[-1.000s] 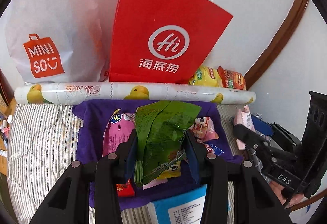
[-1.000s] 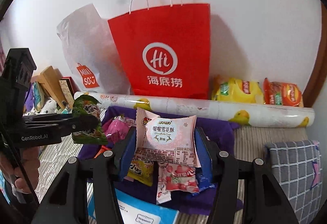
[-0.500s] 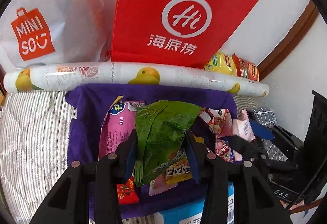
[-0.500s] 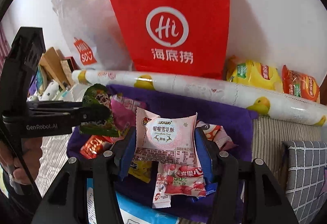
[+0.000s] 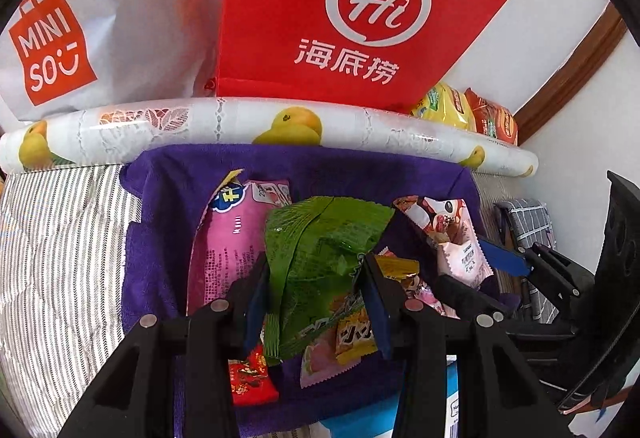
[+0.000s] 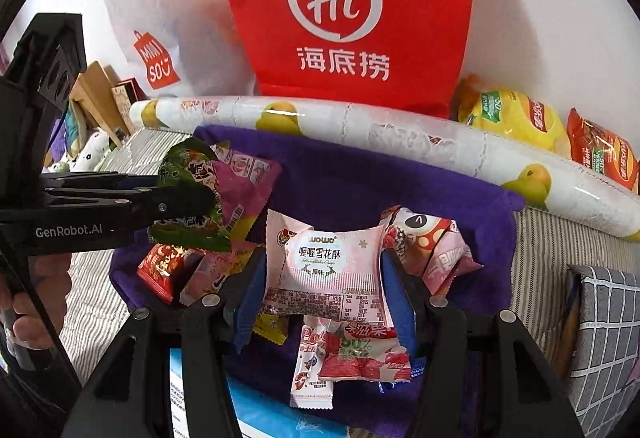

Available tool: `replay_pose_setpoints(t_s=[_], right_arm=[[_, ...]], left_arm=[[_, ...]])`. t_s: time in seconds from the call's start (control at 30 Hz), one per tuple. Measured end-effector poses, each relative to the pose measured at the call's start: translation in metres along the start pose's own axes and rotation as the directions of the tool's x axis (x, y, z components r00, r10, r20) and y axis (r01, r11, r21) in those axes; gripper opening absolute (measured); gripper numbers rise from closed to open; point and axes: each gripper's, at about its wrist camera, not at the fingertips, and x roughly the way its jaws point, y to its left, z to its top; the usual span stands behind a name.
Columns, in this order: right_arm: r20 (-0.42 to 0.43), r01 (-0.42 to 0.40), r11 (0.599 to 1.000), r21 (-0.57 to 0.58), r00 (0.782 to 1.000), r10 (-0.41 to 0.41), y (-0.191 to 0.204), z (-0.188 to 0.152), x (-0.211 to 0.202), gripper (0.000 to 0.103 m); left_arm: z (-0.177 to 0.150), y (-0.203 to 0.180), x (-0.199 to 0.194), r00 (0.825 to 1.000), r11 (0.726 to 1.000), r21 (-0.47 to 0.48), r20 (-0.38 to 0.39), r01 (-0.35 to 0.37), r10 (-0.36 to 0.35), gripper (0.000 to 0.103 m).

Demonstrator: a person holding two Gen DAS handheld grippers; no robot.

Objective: Organize snacks
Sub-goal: 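Lower both packets onto the purple towel and open both grippers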

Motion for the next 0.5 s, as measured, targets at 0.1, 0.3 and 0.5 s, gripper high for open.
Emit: replay_pose_setpoints(t_s=[0.1,0.3,0.5], right_arm=[[-0.011,0.007,1.0,-0.005,1.0,-0.007,0.001,-0.001,0.005,0.056],[-0.033,0.01,1.0,-0.013,0.999,-0.01,0.002,-0.003,0.013,0.057],[-0.04,0.022,0.999,-0.026,0.999,-0.023,0.002,-0.004,0.017,0.058]], left_arm=[[0.0,-0.002,0.003,1.0,1.0,0.008,-0.008,-0.003,0.003,0.041],[0.0,-0.002,0.009,1.0,1.0,0.007,-0.022,-0.011,0.011,0.041],[0.0,0.0,0.013,0.999,1.0,0.005,-0.041,-0.011,0.011,0.04]])
